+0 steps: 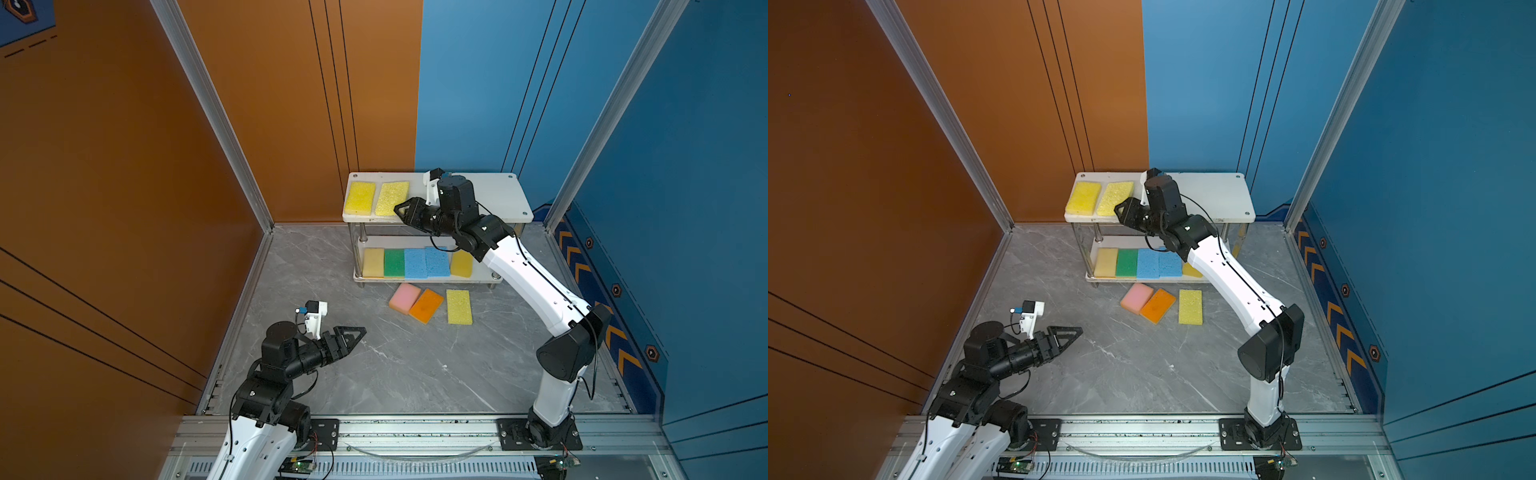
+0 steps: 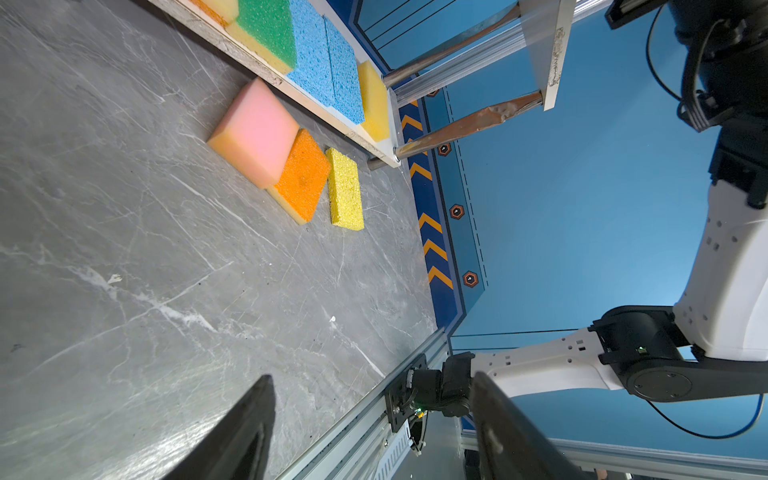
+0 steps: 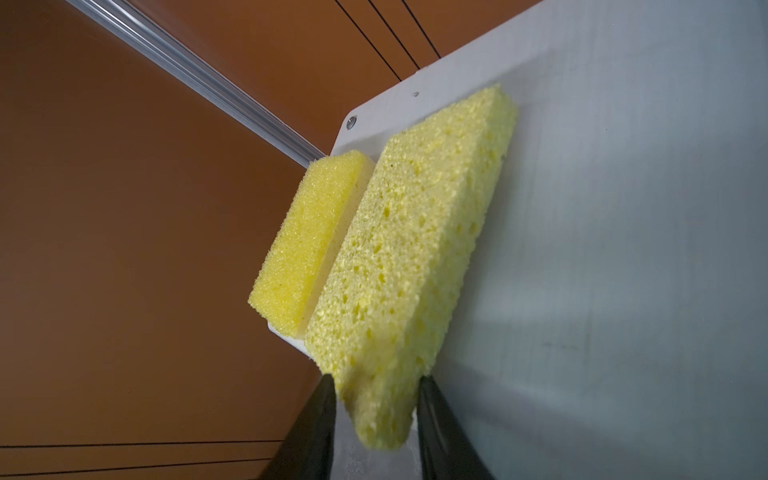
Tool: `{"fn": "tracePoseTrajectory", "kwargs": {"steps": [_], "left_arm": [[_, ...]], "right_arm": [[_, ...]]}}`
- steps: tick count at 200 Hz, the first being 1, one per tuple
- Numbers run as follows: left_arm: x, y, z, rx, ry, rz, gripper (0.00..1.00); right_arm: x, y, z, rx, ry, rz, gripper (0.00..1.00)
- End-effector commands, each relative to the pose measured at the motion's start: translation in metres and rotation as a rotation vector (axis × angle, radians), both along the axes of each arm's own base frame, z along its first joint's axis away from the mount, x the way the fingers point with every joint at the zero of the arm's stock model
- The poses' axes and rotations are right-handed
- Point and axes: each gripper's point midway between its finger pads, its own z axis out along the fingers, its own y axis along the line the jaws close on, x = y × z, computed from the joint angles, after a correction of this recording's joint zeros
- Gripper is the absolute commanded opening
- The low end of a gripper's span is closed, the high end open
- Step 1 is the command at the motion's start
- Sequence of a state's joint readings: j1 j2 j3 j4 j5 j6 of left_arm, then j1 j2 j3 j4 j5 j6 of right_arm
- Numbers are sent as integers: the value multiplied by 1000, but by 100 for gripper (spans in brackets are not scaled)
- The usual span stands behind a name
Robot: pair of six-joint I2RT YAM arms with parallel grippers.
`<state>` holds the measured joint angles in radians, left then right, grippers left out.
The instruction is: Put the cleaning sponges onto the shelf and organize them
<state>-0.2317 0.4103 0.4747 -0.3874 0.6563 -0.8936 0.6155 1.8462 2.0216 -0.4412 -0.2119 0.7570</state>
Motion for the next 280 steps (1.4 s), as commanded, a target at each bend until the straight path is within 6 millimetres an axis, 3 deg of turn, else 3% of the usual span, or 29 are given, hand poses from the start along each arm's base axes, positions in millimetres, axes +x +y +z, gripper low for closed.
{"fn": "tracePoseTrajectory", "kwargs": {"steps": [1,94,128,181,227,280], "left_arm": [[-3,-1,-5,10,-1,-21,75],[-4,0,-5,12,0,-20,75],[-4,0,-5,11,2,-20,75],[-4,0,-5,11,2,-19,76],[-5,1,-7,22,5,-20,76],[-8,2,-11,40,11,-25,76]], "right_arm": [[4,3,7,18,-24,9,41],[-1,-13,10,-52,-55,-37,58],[-7,-23,8,-180,-93,-78,68],[-10,-26,2,-352,-129,-79,73],[2,-19,8,-331,-148,-55,73],[21,-11,-1,-278,-111,-30,73]]}}
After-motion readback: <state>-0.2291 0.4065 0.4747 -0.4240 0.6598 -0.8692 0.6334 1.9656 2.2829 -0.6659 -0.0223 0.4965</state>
